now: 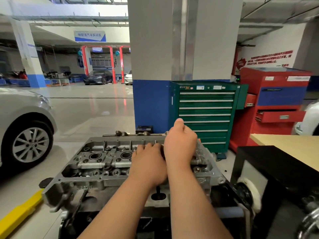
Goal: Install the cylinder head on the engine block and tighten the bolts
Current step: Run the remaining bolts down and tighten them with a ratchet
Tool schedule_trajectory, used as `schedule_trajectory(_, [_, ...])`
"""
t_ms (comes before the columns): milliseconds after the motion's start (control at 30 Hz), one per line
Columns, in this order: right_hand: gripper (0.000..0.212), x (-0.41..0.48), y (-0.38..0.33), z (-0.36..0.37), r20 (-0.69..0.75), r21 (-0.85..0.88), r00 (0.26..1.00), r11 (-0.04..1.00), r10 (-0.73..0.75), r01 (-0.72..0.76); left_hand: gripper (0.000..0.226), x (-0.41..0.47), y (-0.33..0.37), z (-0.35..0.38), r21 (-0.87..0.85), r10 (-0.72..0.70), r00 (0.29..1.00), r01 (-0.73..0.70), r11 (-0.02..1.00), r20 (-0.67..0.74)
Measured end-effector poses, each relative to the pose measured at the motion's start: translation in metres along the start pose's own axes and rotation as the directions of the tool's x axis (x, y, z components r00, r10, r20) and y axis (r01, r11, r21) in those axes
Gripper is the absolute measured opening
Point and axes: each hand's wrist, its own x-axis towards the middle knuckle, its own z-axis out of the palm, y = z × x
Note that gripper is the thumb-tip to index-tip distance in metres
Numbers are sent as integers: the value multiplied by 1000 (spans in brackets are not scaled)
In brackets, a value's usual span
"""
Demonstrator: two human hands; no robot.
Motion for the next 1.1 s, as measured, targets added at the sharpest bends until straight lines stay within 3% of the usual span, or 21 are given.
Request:
schedule_trajectory(67, [46, 6, 1, -6, 217, 3, 975, 998, 55, -57, 37, -1, 3, 0, -23, 17, 1000, -17, 1000, -5])
schedule_trajectory(100, [42, 12, 0, -11, 394, 37, 915, 993, 90, -113, 36, -1, 5, 0, -47, 28, 999, -29, 998, -15])
schedule_trajectory(167, [30, 28, -5, -22, 683, 94, 727, 977, 77, -191, 28, -1, 8, 0, -113, 34, 999, -38, 993, -42])
schedule_trajectory(300, [17, 42, -14, -27, 878, 66, 465, 933, 114, -353, 31, 1, 5, 0, -187, 28, 997, -40, 982, -67])
schedule_trajectory(367, [32, 38, -13, -27, 910, 11, 381, 910, 163, -416, 30, 1, 4, 2, -146, 49, 995, -62, 987, -91])
schedule_trajectory(400, [42, 36, -12, -26, 896, 12, 404, 900, 184, -435, 33, 1, 3, 3, -120, 56, 993, -68, 990, -101])
schedule_trajectory(433, [51, 33, -10, -24, 845, 44, 494, 893, 206, -447, 33, 0, 3, 4, -104, 58, 992, -70, 992, -115])
schedule_trajectory(467, [57, 29, -7, -20, 736, 91, 640, 904, 221, -417, 31, 0, 3, 4, -97, 61, 989, -74, 992, -133])
schedule_trajectory(533, [63, 16, 1, -12, 359, 73, 923, 982, 136, -173, 24, 0, 2, 4, -86, 77, 986, -90, 992, -144])
schedule_trajectory(600, [64, 5, 1, -2, 77, -59, 997, 998, -18, 22, 20, 0, 0, 3, -70, 85, 988, -94, 993, -128])
schedule_trajectory(667, [62, 4, 3, 0, 97, -54, 995, 998, -22, 27, 21, -1, 0, 2, -72, 85, 989, -94, 993, -119])
schedule_trajectory(733, [56, 14, 4, -9, 379, 57, 924, 995, 56, -83, 17, -2, 2, 2, -97, 78, 989, -90, 991, -124])
schedule_trajectory(767, [49, 21, 0, -15, 555, 85, 828, 985, 78, -150, 21, -3, 4, 1, -105, 69, 990, -81, 991, -120])
schedule_trajectory(833, [30, 35, -7, -25, 768, 94, 635, 966, 84, -241, 35, -1, 7, 4, -100, 42, 992, -54, 994, -123])
schedule_trajectory(900, [19, 42, -13, -27, 868, 73, 478, 919, 132, -387, 60, 1, 6, 6, -66, -24, 988, 14, 998, -151])
schedule_trajectory(967, [28, 40, -13, -27, 918, 10, 346, 864, 191, -503, 68, 1, 5, 7, -51, -71, 980, 62, 997, -185])
schedule_trajectory(1033, [40, 34, -12, -27, 917, -19, 337, 868, 213, -497, 65, 1, 4, 8, -91, -97, 979, 82, 992, -180])
schedule_trajectory(1067, [47, 33, -12, -26, 881, -6, 407, 868, 240, -497, 63, 1, 4, 8, -114, -99, 983, 82, 990, -157])
schedule_trajectory(1100, [52, 30, -11, -24, 808, 25, 523, 872, 270, -489, 62, 1, 4, 8, -127, -94, 986, 77, 989, -138])
